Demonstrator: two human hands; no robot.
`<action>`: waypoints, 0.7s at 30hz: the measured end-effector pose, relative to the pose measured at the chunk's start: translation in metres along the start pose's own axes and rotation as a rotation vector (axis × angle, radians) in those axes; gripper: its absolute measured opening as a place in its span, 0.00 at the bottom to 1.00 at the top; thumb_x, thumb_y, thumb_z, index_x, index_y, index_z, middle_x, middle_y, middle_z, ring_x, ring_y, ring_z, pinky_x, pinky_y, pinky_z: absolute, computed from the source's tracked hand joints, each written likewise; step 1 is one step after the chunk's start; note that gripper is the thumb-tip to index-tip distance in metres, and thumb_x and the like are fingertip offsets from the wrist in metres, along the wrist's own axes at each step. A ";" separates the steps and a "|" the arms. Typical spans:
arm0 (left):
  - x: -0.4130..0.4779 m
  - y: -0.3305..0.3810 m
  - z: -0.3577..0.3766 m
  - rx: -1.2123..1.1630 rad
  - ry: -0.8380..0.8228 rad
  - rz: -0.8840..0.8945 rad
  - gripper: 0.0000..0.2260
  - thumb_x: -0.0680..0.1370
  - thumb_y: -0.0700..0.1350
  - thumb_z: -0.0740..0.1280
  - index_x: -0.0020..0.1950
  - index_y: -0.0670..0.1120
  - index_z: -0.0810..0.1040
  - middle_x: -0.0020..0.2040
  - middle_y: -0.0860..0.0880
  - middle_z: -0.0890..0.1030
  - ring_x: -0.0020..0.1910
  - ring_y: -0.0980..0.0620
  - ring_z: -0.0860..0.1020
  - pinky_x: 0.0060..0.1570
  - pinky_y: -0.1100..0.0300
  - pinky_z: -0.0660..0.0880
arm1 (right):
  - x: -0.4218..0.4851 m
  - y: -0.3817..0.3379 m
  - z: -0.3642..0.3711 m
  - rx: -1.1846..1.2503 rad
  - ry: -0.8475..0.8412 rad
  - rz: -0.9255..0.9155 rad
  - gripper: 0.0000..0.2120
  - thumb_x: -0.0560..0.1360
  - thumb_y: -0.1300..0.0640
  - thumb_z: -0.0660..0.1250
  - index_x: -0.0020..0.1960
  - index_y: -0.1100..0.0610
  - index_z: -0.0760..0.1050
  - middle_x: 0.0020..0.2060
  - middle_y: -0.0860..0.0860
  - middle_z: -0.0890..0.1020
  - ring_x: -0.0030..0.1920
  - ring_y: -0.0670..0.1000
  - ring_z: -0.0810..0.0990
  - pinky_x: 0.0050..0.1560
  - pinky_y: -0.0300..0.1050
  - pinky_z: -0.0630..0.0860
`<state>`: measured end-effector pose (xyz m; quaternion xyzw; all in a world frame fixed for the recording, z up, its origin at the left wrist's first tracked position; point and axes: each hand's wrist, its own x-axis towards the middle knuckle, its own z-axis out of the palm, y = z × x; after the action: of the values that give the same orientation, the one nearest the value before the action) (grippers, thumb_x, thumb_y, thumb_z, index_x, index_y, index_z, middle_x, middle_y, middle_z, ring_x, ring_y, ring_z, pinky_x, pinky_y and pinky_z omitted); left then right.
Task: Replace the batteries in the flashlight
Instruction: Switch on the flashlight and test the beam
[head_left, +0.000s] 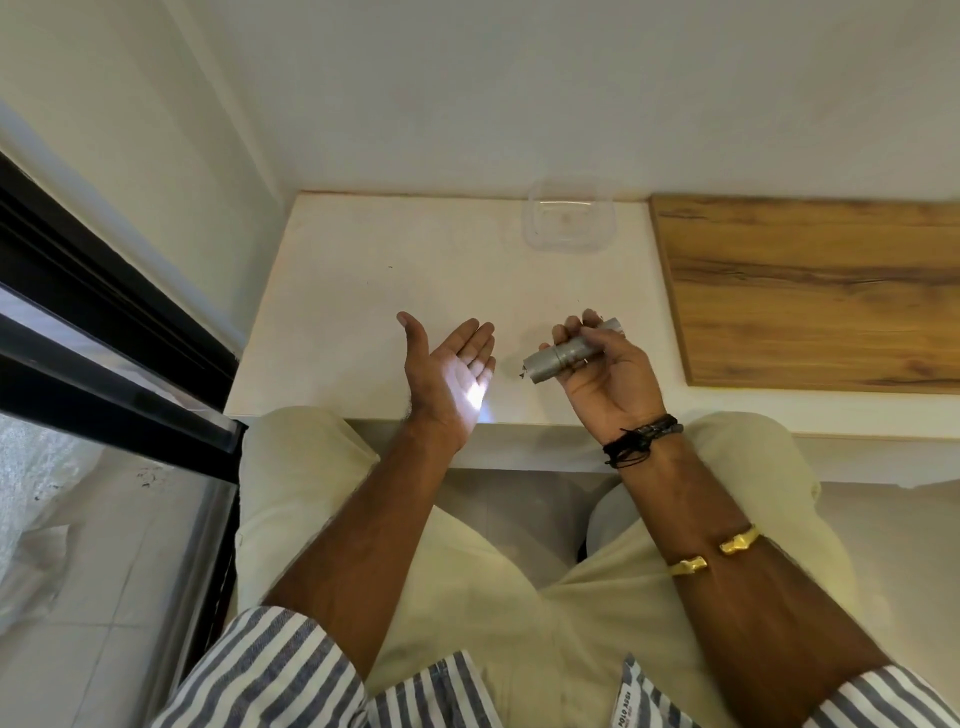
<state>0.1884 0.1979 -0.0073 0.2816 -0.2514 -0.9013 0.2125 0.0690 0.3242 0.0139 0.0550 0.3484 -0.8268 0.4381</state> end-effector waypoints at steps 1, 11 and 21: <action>0.001 0.000 -0.001 0.001 0.026 0.020 0.45 0.75 0.75 0.46 0.78 0.42 0.60 0.78 0.42 0.64 0.77 0.43 0.61 0.78 0.46 0.51 | 0.000 0.000 0.001 -0.141 0.015 -0.068 0.08 0.80 0.68 0.62 0.52 0.59 0.77 0.46 0.55 0.83 0.51 0.55 0.83 0.70 0.56 0.73; 0.005 0.003 -0.009 0.081 0.176 0.139 0.43 0.76 0.74 0.46 0.75 0.42 0.67 0.73 0.43 0.72 0.73 0.44 0.69 0.75 0.47 0.60 | -0.005 0.006 0.006 -0.776 0.091 -0.877 0.09 0.75 0.66 0.73 0.54 0.61 0.77 0.61 0.64 0.82 0.71 0.51 0.76 0.67 0.62 0.76; 0.003 0.004 -0.007 0.091 0.192 0.158 0.43 0.76 0.73 0.46 0.75 0.41 0.68 0.73 0.42 0.72 0.73 0.44 0.69 0.75 0.49 0.61 | -0.011 -0.001 0.011 -0.640 0.126 -0.783 0.10 0.76 0.59 0.73 0.55 0.51 0.77 0.60 0.57 0.83 0.64 0.59 0.81 0.63 0.72 0.75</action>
<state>0.1913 0.1906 -0.0112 0.3553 -0.2917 -0.8383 0.2931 0.0773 0.3252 0.0269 -0.1670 0.6047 -0.7758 0.0686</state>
